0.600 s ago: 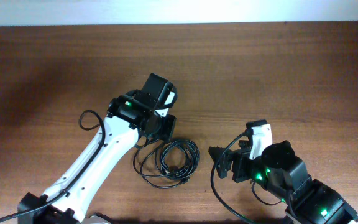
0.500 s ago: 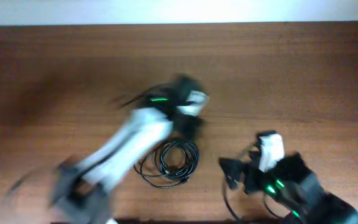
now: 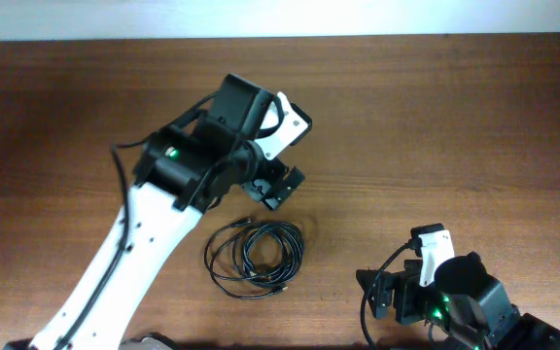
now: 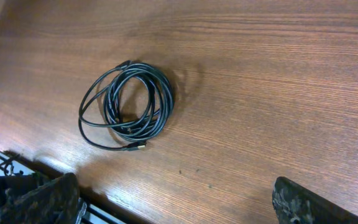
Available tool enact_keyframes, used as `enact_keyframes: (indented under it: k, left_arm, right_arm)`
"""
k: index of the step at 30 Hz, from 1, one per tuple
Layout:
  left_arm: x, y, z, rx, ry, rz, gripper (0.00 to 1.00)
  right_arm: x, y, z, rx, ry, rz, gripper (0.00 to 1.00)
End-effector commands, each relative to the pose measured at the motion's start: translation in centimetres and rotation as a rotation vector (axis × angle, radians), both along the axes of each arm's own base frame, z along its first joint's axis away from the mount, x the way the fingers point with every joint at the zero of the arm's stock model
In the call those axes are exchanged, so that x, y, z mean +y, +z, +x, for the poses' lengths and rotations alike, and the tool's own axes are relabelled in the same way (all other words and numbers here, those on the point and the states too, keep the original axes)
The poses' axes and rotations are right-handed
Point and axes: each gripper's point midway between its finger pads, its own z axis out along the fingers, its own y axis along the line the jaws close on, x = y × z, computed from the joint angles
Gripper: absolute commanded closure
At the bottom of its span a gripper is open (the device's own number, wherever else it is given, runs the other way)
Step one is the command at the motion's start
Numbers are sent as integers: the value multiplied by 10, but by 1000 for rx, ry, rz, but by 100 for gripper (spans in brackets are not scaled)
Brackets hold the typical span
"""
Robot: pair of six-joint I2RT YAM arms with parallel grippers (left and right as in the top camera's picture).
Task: Untangle cables
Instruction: 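Lower the left gripper onto the black cable pile and grasp a cable end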
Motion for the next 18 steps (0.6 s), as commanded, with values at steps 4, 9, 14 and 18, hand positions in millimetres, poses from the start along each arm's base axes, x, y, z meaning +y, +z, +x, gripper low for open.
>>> enact_keyframes:
  k: [4, 9, 14, 18]
  left_arm:
    - [1, 20, -7, -48, -20, -36, 1]
    - [1, 20, -7, -48, -20, -36, 1]
    - [14, -61, -29, 178, 81, 31, 1]
    - [20, -117, -41, 251, 81, 75, 0]
  right_arm:
    - [2, 1, -1, -2, 11, 10, 1]
    - [2, 0, -1, 2, 11, 7, 2]
    - [2, 0, -1, 1, 11, 7, 2]
    - [2, 0, -1, 1, 10, 8, 2]
